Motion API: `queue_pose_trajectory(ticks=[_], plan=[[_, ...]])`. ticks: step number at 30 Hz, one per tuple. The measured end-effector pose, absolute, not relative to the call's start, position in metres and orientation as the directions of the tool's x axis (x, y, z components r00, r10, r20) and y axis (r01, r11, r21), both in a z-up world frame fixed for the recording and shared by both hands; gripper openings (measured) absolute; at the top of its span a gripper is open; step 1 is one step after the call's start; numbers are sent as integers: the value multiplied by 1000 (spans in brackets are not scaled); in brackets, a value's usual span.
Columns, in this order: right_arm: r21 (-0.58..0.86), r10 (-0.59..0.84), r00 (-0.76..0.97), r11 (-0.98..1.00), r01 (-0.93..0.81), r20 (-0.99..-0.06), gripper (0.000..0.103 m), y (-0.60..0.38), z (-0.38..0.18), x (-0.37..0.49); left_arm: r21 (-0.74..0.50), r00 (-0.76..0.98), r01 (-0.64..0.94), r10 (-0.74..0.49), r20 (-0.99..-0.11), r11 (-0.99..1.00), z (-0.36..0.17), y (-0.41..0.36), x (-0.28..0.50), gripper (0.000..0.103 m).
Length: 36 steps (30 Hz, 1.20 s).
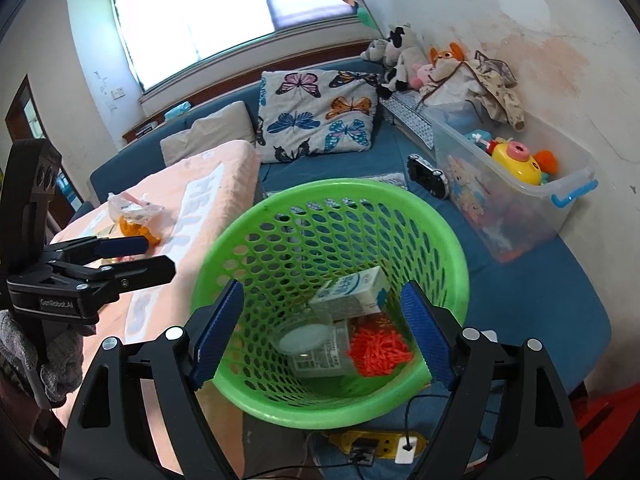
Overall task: Collect trash
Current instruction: 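Move both open tools back over the table toward the remaining items, then grasp the white paper cup with the left tool while the right tool grasps the clear plastic bag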
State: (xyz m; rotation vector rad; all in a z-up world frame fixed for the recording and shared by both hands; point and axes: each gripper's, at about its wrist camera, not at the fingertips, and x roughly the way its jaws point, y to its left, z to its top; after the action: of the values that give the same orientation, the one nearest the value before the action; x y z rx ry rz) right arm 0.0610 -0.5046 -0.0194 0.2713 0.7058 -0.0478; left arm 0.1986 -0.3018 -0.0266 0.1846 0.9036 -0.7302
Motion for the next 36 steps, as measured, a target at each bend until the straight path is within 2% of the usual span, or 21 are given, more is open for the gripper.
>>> queue_pose_trajectory(ticks=[11, 22, 36], plan=[[242, 139, 780, 970, 16, -610, 81, -457, 4, 72, -68, 512, 548, -399, -760, 834, -11, -208, 204, 92], [246, 235, 749, 964, -99, -619, 82, -404, 14, 101, 17, 524, 484, -275, -806, 875, -32, -124, 227, 92], [204, 284, 706, 959, -198, -649, 82, -349, 13, 136, 82, 458, 564, -229, -859, 822, -63, -107, 250, 92]])
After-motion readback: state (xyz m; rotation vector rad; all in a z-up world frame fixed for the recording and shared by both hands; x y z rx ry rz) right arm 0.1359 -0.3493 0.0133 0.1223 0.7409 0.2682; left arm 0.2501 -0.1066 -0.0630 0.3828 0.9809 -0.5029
